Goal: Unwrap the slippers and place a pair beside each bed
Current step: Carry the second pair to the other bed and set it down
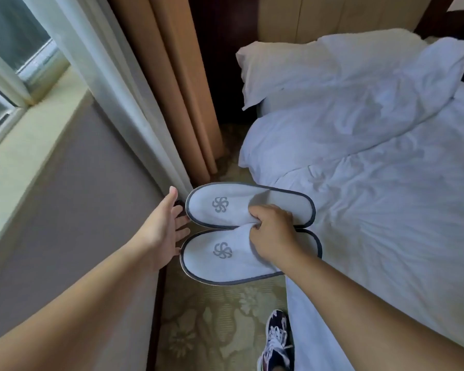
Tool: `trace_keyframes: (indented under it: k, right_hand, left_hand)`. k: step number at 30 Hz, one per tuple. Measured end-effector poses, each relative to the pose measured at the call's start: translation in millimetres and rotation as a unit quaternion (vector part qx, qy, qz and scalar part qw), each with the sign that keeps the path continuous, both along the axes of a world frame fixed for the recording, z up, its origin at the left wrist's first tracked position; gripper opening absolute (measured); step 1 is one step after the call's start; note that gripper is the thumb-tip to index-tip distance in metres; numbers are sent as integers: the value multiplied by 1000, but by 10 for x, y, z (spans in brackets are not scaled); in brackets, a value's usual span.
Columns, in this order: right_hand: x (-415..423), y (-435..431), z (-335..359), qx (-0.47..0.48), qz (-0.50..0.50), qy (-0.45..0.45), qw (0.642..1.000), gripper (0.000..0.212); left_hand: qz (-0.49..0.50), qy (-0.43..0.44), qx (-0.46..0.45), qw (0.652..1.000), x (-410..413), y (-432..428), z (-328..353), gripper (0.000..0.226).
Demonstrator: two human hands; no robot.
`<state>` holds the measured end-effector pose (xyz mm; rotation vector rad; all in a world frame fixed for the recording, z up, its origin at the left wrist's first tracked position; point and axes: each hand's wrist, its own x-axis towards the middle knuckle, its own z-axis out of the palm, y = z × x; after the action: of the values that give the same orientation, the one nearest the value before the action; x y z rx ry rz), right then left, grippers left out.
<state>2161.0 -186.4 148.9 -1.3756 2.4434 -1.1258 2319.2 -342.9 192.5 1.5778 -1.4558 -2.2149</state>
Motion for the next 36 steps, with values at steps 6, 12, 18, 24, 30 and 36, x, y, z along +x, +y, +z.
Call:
trace_keyframes:
  k: [6,12,18,24,30,36]
  right_hand:
    - [-602,-542,-643,5,45,-59,997,44]
    - [-765,-901,-1302,46,62,-84,994,50]
    - [-655,-1105,-2152,93,59,-119,987,43]
    - [-513,-1212,-3175,134,45,-138,980,33]
    - [-425,-1263,-4541,162,45,-127,978,34]
    - [-481,-1251,-5839,217,50,-126,967,28]
  left_hand:
    - [27,-31,6,999,-624,-425,-610,89]
    - [48,-81,18,995,-787,-744,-1329,89]
    - [44,-124,61,989,-732,-1031,-2314,93]
    - [37,-149,109,982,-697,-1228,-3430,85]
    - [38,-163,140,976,-629,-1391,-4764,86]
    - [27,-180,130,975,-850,-1414,-6101,72]
